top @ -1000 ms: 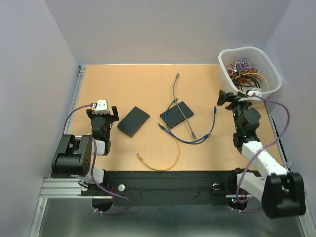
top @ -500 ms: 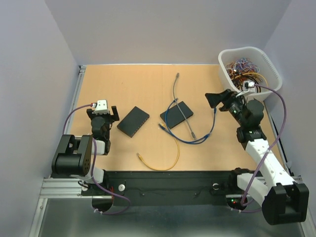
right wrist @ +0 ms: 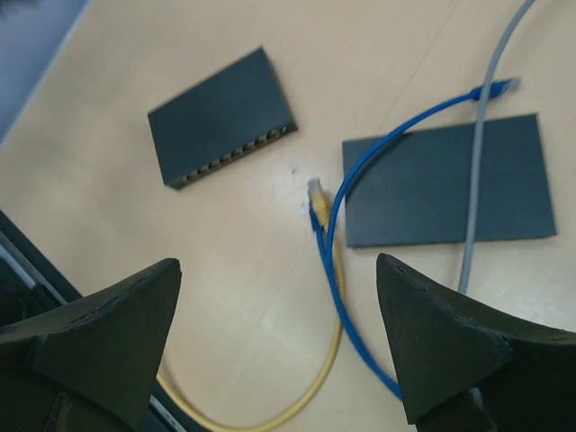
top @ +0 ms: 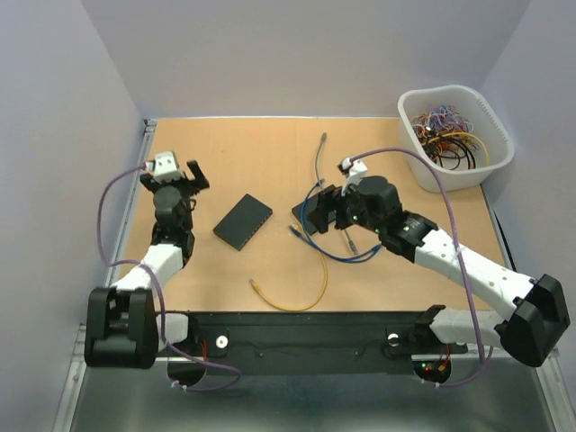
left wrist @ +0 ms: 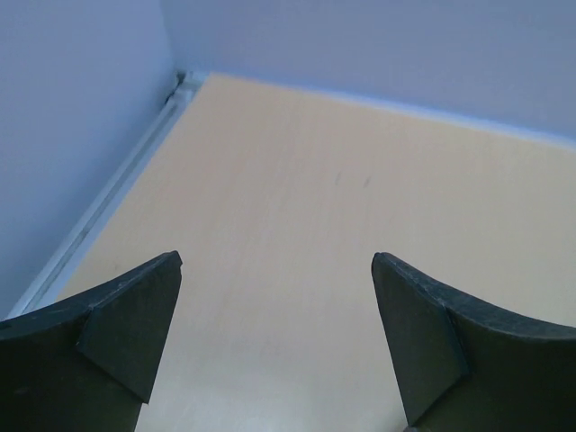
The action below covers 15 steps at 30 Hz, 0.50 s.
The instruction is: Insert the plug into the switch port
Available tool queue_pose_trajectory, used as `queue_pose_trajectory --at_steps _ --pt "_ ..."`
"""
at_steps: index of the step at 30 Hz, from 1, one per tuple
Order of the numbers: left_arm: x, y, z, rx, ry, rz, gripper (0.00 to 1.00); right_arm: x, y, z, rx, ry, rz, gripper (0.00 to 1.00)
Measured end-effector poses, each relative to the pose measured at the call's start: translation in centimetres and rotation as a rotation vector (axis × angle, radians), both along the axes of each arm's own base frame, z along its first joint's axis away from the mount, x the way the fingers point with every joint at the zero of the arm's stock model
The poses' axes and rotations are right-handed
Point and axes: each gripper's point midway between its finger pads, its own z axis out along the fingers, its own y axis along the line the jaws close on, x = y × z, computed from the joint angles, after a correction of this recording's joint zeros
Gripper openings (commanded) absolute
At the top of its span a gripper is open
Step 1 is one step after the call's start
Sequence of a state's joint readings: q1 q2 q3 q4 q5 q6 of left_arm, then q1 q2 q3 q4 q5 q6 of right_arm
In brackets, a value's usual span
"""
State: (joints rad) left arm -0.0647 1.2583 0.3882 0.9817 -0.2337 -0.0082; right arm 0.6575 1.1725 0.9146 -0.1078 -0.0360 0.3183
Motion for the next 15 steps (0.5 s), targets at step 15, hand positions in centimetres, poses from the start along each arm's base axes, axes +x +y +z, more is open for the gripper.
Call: queue_pose_trajectory --at_steps 15 --pt "-6.1 -5.5 6.5 -0.669 -0.064 -0.255 0.99 -13.2 12.7 -10.3 -0.331 0.064 0.358 0.77"
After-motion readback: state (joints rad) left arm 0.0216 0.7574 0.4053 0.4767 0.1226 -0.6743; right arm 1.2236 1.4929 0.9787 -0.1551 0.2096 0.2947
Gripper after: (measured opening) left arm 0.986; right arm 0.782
